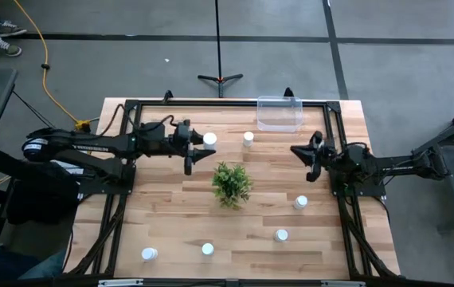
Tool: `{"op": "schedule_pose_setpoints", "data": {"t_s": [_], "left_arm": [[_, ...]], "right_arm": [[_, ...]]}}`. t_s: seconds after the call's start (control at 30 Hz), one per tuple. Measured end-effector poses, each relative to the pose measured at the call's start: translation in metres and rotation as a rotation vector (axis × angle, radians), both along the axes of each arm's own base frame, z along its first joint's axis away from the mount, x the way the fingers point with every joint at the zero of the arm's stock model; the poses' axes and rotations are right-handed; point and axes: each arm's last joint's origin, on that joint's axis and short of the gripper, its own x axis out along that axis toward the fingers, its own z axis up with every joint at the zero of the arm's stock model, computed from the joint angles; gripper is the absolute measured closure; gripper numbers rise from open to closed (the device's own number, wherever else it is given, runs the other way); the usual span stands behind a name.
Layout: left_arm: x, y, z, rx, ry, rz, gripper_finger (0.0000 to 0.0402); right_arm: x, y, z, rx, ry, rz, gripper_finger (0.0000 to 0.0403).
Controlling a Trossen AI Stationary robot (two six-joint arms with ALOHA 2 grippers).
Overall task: Pick and place pill bottles into a basket
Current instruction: Put the white pill bottle into the transparent bin
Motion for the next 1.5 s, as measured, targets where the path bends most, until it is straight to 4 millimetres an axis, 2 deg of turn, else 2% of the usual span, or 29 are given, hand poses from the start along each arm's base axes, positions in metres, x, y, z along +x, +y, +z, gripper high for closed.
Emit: {"op": "schedule_pose_setpoints", "data": {"t_s": [0.13,0.23,0.53,0.67,0.8,0.97,1.17,1.4,1.5], "left_arm": [[0.004,0.000,-0.002,-0.007,-0.006,0.001,0.0189],[0.005,0.000,-0.004,-0.008,-0.001,0.001,0.0189],[0.005,0.000,-0.002,-0.006,-0.015,0.001,0.0189],[0.005,0.000,-0.002,-0.021,-0.016,0.002,0.0189],[0.005,0.000,-0.002,-0.025,-0.016,0.003,0.0190],[0.005,0.000,-0.002,-0.028,-0.016,0.003,0.0190],[0.005,0.000,-0.002,-0.028,-0.017,0.003,0.0190],[0.005,0.000,-0.002,-0.028,-0.017,0.003,0.0190],[0.005,0.000,-0.002,-0.028,-0.017,0.003,0.0190]], "right_arm": [[0.000,-0.001,-0.001,0.024,0.000,-0.048,0.0364],[0.000,-0.002,-0.004,0.076,0.020,-0.058,0.0333],[0.000,-0.001,-0.001,0.133,-0.034,0.000,0.0180],[0.000,0.000,0.000,0.078,-0.028,0.013,0.0134],[-0.001,0.000,0.008,0.005,-0.070,0.011,0.0124],[0.001,0.000,0.035,-0.077,-0.035,-0.009,0.0124],[0.016,0.000,0.057,-0.080,0.119,-0.005,0.0124],[0.031,0.000,0.078,-0.070,0.087,0.023,0.0124],[0.041,0.001,0.081,-0.162,0.131,0.043,0.0124]]}}
